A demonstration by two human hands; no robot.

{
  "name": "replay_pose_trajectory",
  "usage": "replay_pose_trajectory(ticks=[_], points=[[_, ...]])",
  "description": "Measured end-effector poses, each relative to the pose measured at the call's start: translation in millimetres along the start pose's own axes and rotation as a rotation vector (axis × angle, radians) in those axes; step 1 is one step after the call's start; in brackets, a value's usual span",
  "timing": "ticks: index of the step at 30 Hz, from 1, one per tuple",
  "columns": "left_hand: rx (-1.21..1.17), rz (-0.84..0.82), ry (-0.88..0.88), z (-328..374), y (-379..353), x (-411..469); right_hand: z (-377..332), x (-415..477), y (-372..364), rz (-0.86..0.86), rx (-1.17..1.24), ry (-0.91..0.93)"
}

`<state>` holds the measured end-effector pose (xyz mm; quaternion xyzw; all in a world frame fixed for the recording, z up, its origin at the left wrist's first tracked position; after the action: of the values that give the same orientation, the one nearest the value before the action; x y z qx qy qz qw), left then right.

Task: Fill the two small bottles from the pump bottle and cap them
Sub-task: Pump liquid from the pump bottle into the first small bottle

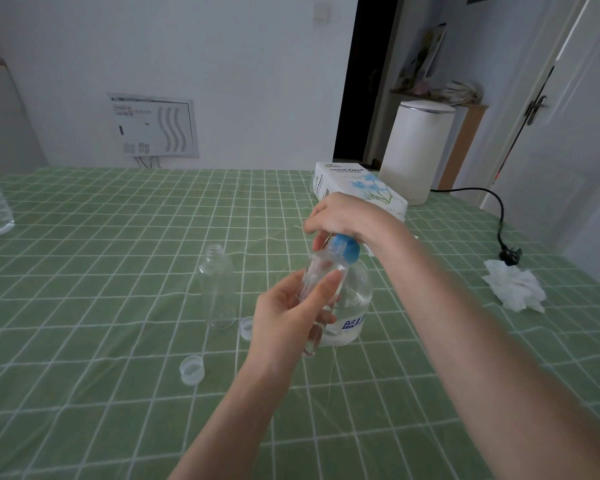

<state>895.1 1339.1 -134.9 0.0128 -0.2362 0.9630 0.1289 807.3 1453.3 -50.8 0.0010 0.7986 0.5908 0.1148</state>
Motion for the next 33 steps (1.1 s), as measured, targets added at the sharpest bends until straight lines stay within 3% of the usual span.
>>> replay_pose_trajectory(ticks=[12,33], points=[[-0.014,-0.016,-0.007,1,-2,-1,-1,-2,9,0.077,-0.051,0.035],[-0.019,-0.016,-0.001,-1,-2,-1,1,2,-4,0.006,-0.014,0.01]])
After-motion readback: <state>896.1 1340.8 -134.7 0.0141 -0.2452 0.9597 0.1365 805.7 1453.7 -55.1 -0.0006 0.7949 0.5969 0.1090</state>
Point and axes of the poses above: each hand's wrist, its own x-axis towards the middle knuckle, its own y-axis out of the back of the hand, z = x × y, the point moved 1 cm from there along x, towards the middle knuckle, and after that the axes turned 14 degrees about -x, right-handed, at the moved point
